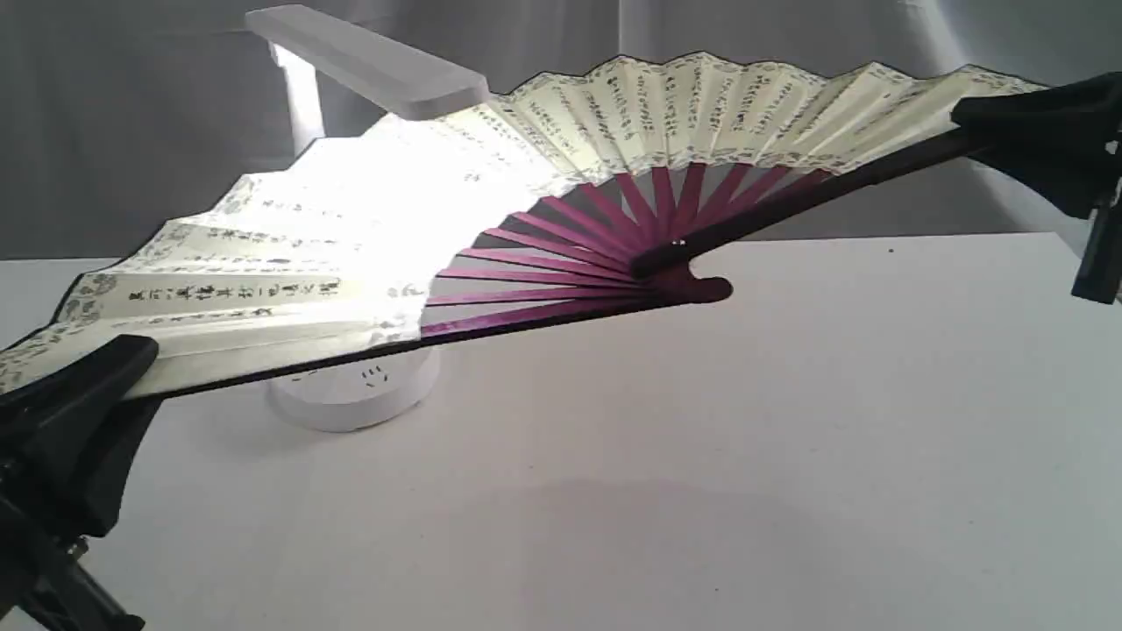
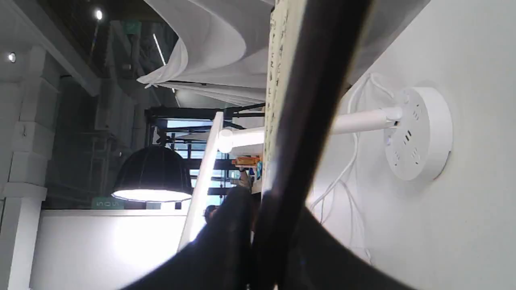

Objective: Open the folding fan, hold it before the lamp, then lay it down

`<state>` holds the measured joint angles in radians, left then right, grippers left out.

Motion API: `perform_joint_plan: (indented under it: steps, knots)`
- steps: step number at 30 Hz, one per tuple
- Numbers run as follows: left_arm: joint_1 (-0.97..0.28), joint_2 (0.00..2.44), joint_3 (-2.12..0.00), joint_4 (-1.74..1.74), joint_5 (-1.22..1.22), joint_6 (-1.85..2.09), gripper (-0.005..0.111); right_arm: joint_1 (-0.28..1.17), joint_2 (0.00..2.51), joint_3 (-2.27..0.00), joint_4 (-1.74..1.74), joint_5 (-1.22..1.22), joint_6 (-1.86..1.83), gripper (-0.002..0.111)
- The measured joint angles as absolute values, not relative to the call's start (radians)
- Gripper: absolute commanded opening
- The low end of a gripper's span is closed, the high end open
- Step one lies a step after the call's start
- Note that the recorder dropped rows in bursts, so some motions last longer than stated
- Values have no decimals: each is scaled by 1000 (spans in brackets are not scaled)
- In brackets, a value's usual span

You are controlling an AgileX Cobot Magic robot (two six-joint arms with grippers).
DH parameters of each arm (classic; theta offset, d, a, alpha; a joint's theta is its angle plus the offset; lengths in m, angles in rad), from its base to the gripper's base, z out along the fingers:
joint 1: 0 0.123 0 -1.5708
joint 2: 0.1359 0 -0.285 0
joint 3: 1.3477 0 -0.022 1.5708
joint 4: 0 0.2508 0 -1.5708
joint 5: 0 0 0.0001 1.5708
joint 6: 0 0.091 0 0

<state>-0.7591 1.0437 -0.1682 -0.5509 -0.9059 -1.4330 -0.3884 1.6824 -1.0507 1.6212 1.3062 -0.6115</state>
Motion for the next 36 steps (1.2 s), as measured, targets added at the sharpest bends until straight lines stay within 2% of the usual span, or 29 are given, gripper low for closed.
perform_joint_plan:
  steps: [36]
  knots:
    - [-759, 1043, -167, -557, -916, -1360, 0, -396, 1649, -1051, 1561, 1301, -599, 0]
